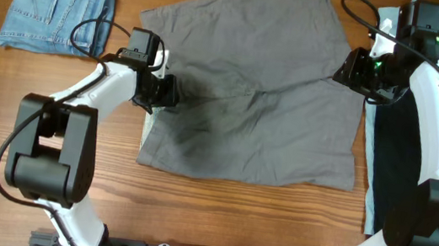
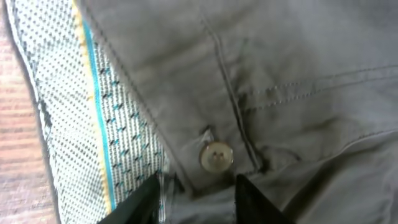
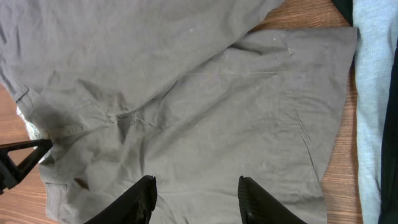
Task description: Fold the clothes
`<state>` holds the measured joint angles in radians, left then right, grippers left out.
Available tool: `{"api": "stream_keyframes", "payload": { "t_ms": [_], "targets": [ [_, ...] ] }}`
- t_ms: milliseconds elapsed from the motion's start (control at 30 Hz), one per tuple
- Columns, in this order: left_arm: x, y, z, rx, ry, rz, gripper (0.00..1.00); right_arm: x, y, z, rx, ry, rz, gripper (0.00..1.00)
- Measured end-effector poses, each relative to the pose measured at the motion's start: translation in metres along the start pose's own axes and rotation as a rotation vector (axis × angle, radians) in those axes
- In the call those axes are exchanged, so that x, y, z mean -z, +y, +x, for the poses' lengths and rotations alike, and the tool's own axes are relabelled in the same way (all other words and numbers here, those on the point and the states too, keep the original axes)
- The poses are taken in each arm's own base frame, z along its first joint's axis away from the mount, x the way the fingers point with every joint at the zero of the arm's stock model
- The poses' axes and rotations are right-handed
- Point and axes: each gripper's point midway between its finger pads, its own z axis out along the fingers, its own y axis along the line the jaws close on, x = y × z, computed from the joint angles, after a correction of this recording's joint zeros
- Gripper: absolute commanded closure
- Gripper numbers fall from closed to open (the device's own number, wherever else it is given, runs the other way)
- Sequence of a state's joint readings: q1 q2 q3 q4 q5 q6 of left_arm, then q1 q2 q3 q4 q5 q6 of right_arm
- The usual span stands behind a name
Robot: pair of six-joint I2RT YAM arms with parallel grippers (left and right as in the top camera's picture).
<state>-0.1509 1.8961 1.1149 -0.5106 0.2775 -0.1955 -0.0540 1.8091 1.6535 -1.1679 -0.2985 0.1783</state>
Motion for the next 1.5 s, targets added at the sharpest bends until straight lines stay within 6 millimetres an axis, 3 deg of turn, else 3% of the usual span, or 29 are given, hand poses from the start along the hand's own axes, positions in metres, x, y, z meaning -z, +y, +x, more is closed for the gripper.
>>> {"api": "stream_keyframes", "payload": {
  "t_ms": [233, 400, 433, 467, 500, 733, 900, 1067, 1300, 1500],
  "targets": [
    [-0.006, -0.016, -0.007, -0.014, -0.017, 0.1, 0.73, 0.0, 0.0, 0.0, 0.0, 0.001, 0.0, 0.53],
    [-0.006, -0.023, -0.01, -0.023, -0.025, 0.137, 0.84, 0.0, 0.0, 0.0, -0.001, 0.002, 0.0, 0.53],
    [-0.006, -0.023, -0.01, -0.021, -0.025, 0.139, 0.8, 0.0, 0.0, 0.001, -0.001, 0.003, 0.001, 0.53],
    [-0.006, -0.024, -0.01, -0.022, -0.024, 0.142, 0.66, 0.0, 0.0, 0.001, -0.001, 0.003, 0.001, 0.53],
    [-0.006, -0.024, -0.01, -0.021, -0.024, 0.143, 0.59, 0.0, 0.0, 0.001, -0.001, 0.004, 0.001, 0.53],
    [-0.006, -0.018, -0.011, -0.014, -0.029, 0.098, 0.42, 0.0, 0.0, 0.001, -0.001, 0.004, 0.001, 0.53],
    [-0.005, -0.017, -0.026, -0.024, -0.096, 0.064, 0.39, 0.0, 0.0, 0.001, -0.001, 0.004, 0.001, 0.53],
    [-0.004, -0.013, -0.037, -0.029, -0.139, 0.043, 0.48, 0.0, 0.0, 0.001, -0.001, 0.005, 0.001, 0.53],
    [-0.011, -0.014, -0.041, -0.032, -0.151, 0.055, 0.95, 0.0, 0.0, 0.002, -0.002, 0.006, 0.001, 0.54],
    [-0.009, -0.024, -0.051, -0.039, -0.191, 0.123, 0.96, 0.0, -0.001, 0.004, -0.006, 0.017, 0.003, 0.53]
  ]
}}
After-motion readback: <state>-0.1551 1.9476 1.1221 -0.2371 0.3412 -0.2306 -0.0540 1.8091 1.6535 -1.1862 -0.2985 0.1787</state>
